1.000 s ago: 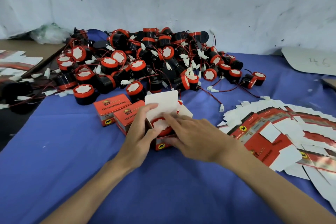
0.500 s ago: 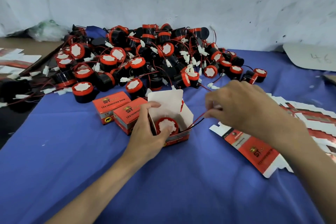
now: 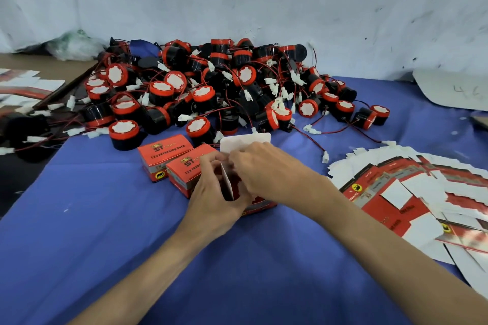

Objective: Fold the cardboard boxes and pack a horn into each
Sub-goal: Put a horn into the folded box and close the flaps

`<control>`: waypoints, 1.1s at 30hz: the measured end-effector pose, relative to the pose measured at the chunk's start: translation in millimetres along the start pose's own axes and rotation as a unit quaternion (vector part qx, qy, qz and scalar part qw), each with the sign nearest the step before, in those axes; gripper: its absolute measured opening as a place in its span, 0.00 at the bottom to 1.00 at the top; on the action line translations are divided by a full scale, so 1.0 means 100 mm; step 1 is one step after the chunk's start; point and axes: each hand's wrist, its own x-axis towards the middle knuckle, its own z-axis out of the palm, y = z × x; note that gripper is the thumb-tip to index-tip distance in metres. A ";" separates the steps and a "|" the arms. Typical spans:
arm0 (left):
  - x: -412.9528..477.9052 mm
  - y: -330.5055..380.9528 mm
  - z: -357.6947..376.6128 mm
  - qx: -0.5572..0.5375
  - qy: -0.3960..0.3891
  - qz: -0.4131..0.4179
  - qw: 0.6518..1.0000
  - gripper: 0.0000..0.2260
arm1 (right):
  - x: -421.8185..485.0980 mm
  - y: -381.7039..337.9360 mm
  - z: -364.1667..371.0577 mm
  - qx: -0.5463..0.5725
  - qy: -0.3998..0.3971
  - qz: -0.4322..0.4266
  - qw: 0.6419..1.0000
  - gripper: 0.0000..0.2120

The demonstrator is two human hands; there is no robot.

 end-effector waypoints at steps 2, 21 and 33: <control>0.00 0.00 -0.01 0.001 -0.002 0.002 1.000 0.29 | -0.03 0.03 0.05 0.062 -0.026 -0.030 0.997 0.06; 0.03 -0.14 -0.06 0.030 -0.041 0.062 0.997 0.33 | -0.17 0.06 0.13 0.223 -0.057 -0.009 0.973 0.12; 0.05 -0.15 -0.09 -0.017 -0.081 0.094 0.992 0.37 | -0.23 0.15 0.08 0.246 -0.134 -0.006 0.960 0.17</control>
